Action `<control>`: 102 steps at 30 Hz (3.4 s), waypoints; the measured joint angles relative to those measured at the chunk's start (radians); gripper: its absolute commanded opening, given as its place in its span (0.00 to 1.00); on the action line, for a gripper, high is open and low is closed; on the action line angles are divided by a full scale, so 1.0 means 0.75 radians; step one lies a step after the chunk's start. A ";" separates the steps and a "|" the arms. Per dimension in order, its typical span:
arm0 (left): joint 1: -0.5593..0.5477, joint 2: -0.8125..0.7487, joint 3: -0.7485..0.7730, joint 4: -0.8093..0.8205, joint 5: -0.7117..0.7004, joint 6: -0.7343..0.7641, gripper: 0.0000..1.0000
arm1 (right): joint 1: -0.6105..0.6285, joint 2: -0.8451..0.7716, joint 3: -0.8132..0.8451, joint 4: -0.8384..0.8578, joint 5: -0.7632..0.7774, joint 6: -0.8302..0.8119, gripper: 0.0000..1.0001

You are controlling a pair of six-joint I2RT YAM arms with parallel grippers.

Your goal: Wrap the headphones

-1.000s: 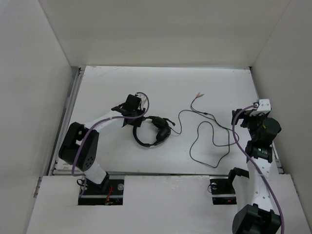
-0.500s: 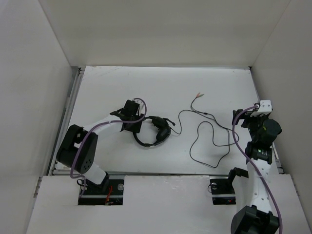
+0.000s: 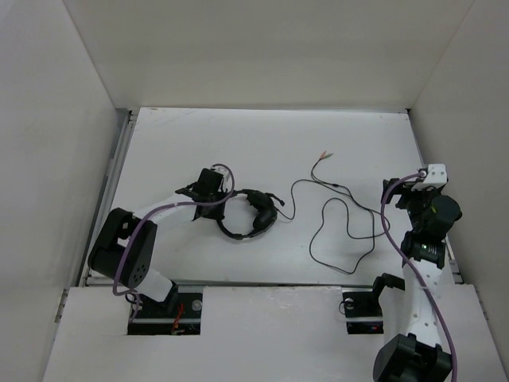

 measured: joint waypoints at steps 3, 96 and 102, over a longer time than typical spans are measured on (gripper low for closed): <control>0.003 0.009 -0.002 0.036 0.012 -0.022 0.08 | -0.002 -0.003 0.000 0.000 0.000 0.000 1.00; 0.733 -0.306 0.869 -0.301 0.708 -0.264 0.00 | 1.345 1.205 1.399 -0.214 -0.283 0.133 0.90; 0.716 -0.317 0.896 -0.322 0.709 -0.263 0.00 | 1.346 1.252 1.413 -0.218 -0.282 0.129 0.92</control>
